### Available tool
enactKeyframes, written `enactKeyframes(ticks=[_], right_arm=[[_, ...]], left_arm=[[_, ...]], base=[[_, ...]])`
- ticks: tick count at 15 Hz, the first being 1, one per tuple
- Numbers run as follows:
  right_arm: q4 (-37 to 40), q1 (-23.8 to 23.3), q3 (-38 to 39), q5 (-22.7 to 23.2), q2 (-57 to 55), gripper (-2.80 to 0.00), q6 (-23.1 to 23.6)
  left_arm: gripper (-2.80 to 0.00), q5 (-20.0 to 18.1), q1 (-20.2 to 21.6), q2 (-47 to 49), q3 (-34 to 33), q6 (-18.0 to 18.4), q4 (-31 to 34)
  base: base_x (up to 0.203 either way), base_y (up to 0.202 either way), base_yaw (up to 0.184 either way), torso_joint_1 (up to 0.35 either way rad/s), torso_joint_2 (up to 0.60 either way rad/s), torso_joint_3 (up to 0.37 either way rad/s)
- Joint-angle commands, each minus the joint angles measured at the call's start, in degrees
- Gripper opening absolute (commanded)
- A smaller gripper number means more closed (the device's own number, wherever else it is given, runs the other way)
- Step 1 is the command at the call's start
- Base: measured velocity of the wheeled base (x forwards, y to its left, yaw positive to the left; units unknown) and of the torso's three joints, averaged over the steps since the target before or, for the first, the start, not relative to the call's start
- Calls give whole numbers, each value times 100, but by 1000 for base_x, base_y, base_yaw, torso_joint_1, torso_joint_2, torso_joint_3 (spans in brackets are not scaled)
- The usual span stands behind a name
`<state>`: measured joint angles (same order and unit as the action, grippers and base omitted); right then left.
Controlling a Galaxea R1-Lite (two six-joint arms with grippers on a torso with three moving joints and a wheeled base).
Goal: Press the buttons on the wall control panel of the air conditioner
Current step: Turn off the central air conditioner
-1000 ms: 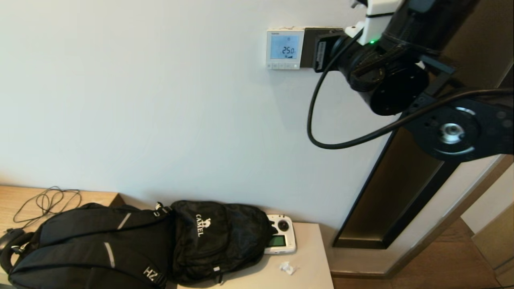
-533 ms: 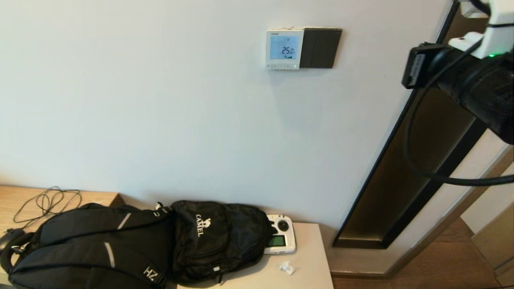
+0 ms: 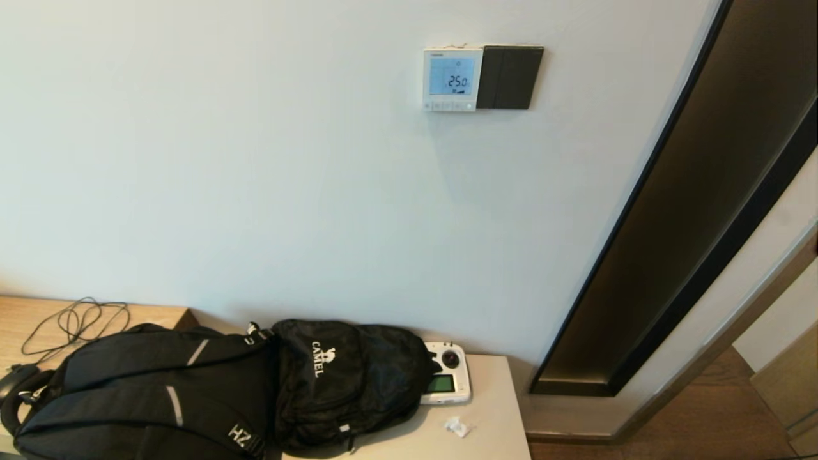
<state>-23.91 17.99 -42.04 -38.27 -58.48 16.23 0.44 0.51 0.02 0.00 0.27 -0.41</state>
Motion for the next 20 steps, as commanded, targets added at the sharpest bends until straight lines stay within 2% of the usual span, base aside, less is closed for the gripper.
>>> enactKeyframes(ticks=[1, 2, 3, 4, 7, 9, 10, 11, 13, 16, 20], right_arm=[[33, -33, 598, 14, 734, -280, 1], [82, -105, 920, 151, 966, -280, -12], [121, -334, 1236, 541, 1213, -280, -43], [221, -605, 1512, 1125, 1482, -280, -137], [1444, -1370, 1900, 2766, 2385, -280, -787], [2181, -1689, 2231, 3566, 3036, -280, -1120], [2318, -1772, 2476, 3790, 3327, -280, -1183], [2416, -1847, 2688, 3971, 3501, -280, -1224], [2424, -1931, 3245, 4046, 4091, -280, -1198], [1962, -1952, 3966, 4080, 4500, -280, -1158], [1865, -1836, 4202, 4083, 5184, -280, -1110]], left_arm=[[-280, 8, 2, -2, 0, 0, -2], [-280, 6, 2, -10, 0, 0, -2], [-280, 4, 2, -2, 0, 1, -2], [-280, 1, 2, -2, 0, 0, -2], [-280, 9, 2, -2, 0, 0, -2], [-280, 0, 2, -2, 0, 0, -2], [-280, 9, 2, -2, 0, 8, -2], [-280, 0, 2, -2, 0, 0, -2], [-280, 0, 2, -2, 0, 0, -2], [-280, 0, 2, -2, 0, 4, -2], [-280, 0, 2, -2, 0, 0, -2]], base=[[0, 0, 0, 0, 0, 0], [0, 0, 0, 0, 0, 0], [0, 0, 0, 0, 0, 0], [0, 0, 0, 0, 0, 0], [0, 0, 0, 0, 0, 0], [0, 0, 0, 0, 0, 0], [0, 0, 0, 0, 0, 0], [0, 0, 0, 0, 0, 0], [0, 0, 0, 0, 0, 0], [0, 0, 0, 0, 0, 0], [0, 0, 0, 0, 0, 0]])
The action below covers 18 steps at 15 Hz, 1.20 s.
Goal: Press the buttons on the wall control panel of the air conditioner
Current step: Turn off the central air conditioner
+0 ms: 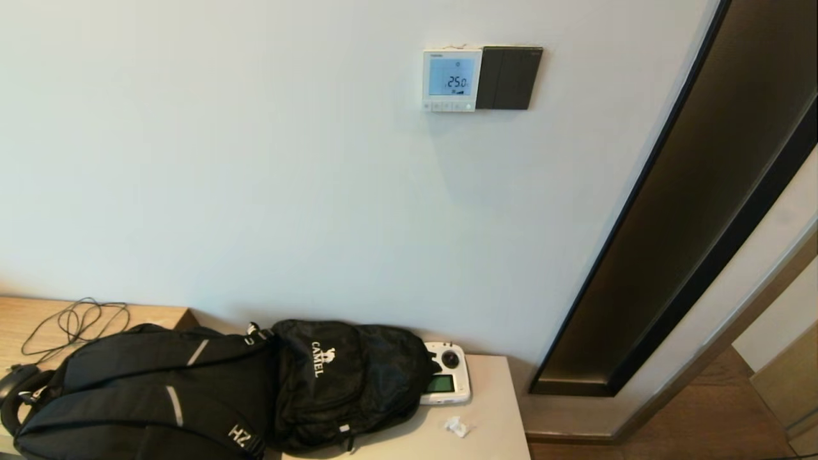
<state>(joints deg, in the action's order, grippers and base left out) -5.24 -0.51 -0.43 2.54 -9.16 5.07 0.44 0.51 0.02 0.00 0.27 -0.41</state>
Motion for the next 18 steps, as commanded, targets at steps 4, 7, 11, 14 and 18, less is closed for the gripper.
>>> enactKeyframes(ticks=[4, 7, 11, 14, 18], right_arm=[[266, 15, 35, -16, 842, -280, 12], [489, 16, 43, -51, 899, -280, -33], [533, 16, 43, -60, 905, -280, -59], [534, 16, 43, -85, 907, -280, -277], [533, 16, 43, -131, 907, -280, -358]], left_arm=[[-280, 9, 2, -2, 0, 0, -2], [-280, 7, 2, -2, 0, 0, -2], [-280, 0, 2, -2, 0, 0, -2], [-280, 0, 2, -2, 0, 2, -2], [-280, 0, 2, -2, 0, 0, -2]], base=[[0, 0, 0, 0, 0, 0], [0, 0, 0, 0, 0, 0], [0, 0, 0, 0, 0, 0], [0, 0, 0, 0, 0, 0], [0, 0, 0, 0, 0, 0]])
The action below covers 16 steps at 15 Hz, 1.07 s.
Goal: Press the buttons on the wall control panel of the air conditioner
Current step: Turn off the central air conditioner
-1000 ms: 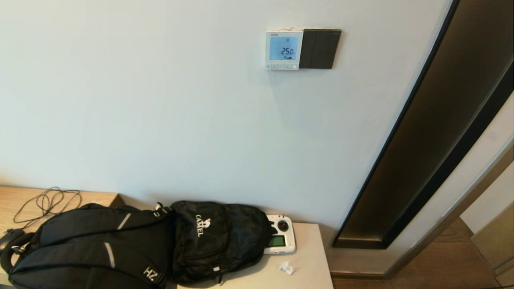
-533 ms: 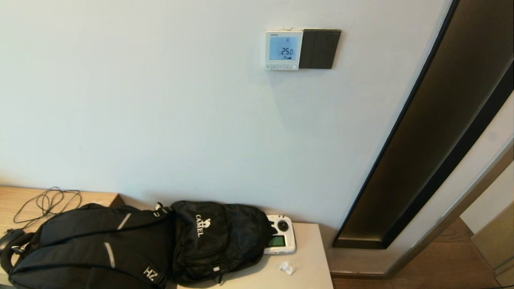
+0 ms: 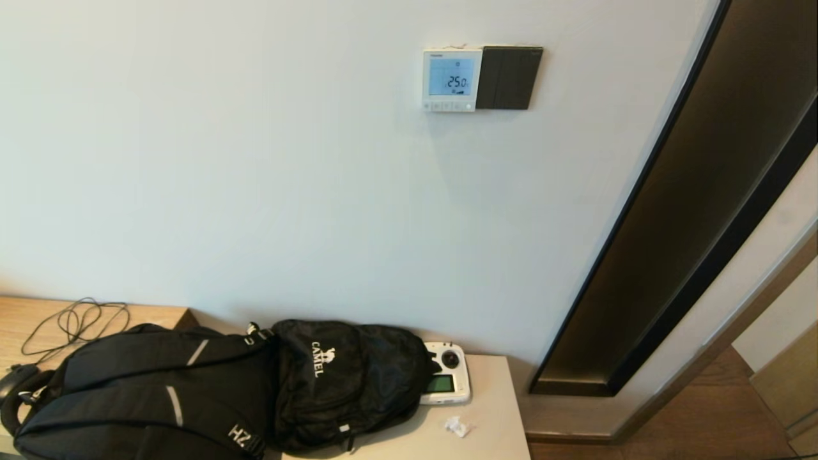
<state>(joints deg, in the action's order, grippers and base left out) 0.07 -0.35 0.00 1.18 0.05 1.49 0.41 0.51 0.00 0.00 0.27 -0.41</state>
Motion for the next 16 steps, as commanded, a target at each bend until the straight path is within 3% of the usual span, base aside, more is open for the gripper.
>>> enactKeyframes(ticks=[1, 16], right_arm=[[1, 0, 0, 5, -14, -280, 1], [1, -9, 0, 5, -14, -280, -8]], left_arm=[[-280, 3, 2, 0, 0, 0, -2], [-280, 2, 2, -3, 0, 0, -2]], base=[[0, 0, 0, 0, 0, 0], [0, 0, 0, 0, 0, 0]])
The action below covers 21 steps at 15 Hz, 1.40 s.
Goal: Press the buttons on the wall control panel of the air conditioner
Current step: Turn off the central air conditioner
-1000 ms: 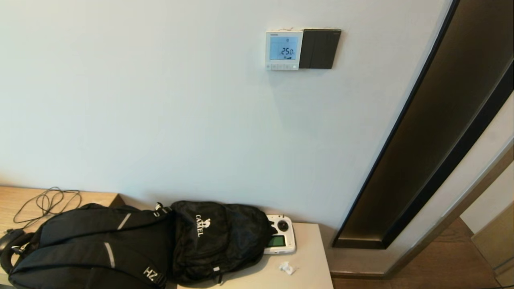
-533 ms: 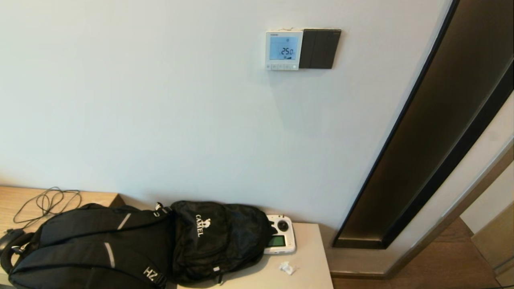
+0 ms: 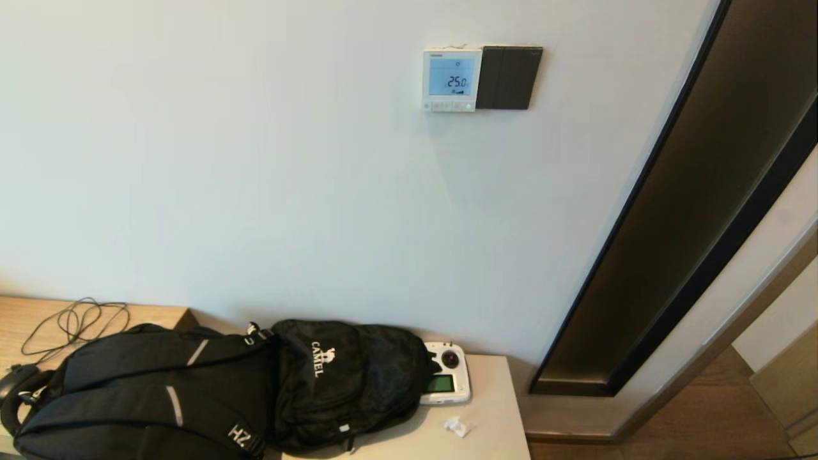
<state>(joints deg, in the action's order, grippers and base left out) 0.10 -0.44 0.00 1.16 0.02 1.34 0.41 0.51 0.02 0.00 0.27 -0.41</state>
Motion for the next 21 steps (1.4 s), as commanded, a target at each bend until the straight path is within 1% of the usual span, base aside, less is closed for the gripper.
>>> enactKeyframes(ticks=[1, 2, 4, 8, 11, 13, 15, 21], right_arm=[[-5, 0, 0, 7, -11, -280, 11], [-31, 0, 0, 7, -5, -280, 42], [-330, -2, -95, 23, -89, -280, 28], [-419, -13, -845, 51, -689, -280, 31], [-475, -54, -1716, 88, -1541, -280, 33], [-690, -124, -2287, 115, -2186, -280, 37], [-836, -186, -2767, 126, -2659, -280, 47], [-898, -168, -3966, 113, -4283, -280, 31]], left_arm=[[-280, 2, 2, -2, 0, 0, -2], [-280, 11, 2, -2, 0, 0, -2], [-280, 2, 2, -2, 0, 0, -2], [-280, 2, 2, -2, 0, 1, -2], [-280, 9, 2, -2, 0, 0, -2], [-280, 2, 2, -2, 0, 0, -2], [-280, 2, 2, -2, 0, 0, -2], [-280, 2, 2, -2, 0, 0, -2]], base=[[0, 0, 0, 0, 0, 0], [0, 0, 0, 0, 0, 0], [0, 0, 0, 0, 0, 0], [0, 0, 0, 0, 0, 0], [0, 0, 0, 0, 0, 0], [0, 0, 0, 0, 0, 0], [0, 0, 0, 0, 0, 0], [0, 0, 0, 0, 0, 0]])
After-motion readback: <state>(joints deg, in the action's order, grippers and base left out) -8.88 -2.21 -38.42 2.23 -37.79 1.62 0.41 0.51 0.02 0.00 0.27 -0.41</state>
